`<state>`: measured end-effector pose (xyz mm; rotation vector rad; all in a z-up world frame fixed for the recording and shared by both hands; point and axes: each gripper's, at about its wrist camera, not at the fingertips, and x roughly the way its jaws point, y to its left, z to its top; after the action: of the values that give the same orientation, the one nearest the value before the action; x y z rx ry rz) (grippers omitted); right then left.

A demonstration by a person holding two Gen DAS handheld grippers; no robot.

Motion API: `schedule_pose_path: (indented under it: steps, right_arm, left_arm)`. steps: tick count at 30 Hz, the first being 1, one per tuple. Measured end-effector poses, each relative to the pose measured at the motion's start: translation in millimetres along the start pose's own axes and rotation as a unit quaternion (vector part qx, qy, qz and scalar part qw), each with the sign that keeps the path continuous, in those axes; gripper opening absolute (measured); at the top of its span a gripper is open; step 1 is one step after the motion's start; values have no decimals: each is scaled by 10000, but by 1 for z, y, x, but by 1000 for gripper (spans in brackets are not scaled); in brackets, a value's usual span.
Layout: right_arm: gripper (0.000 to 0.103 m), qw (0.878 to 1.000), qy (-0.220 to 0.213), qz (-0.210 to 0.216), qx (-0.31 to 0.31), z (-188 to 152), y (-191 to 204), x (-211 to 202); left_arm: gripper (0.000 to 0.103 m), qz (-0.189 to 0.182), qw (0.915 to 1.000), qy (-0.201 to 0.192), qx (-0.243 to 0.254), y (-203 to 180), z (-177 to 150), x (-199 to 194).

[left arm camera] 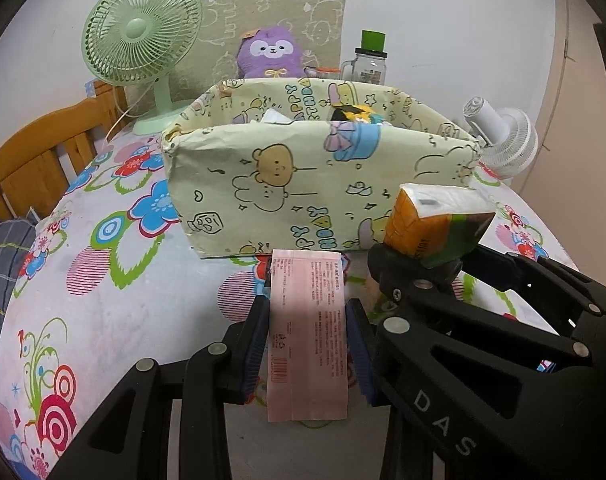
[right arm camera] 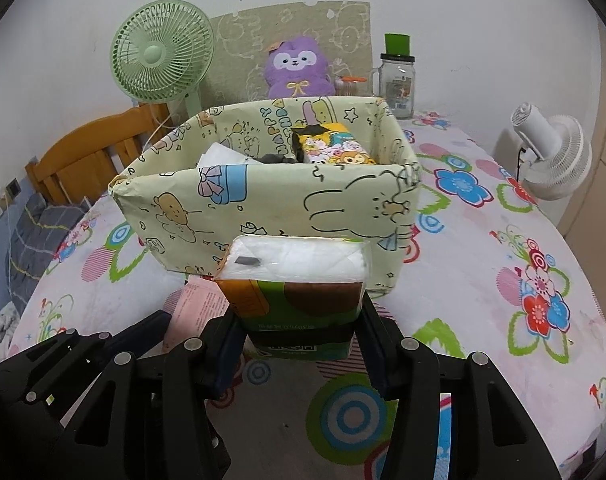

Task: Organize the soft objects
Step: 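Lift the pink pack with the left gripper while the right lifts the tissue pack over the box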

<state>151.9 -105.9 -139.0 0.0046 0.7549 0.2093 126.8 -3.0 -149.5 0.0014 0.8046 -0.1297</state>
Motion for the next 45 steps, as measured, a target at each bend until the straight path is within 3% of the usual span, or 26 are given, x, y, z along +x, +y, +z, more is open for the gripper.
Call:
schedule_pose_path:
  steps: [19, 45]
  right_arm:
    - [55, 9997, -255, -21, -19, 0, -16, -37]
    - [55, 9961, -856, 2, -192, 21, -15, -103]
  left_arm:
    - [39, -34, 9997, -197, 135, -26, 2, -26]
    - [39, 88, 9952, -865, 448, -45, 22, -87]
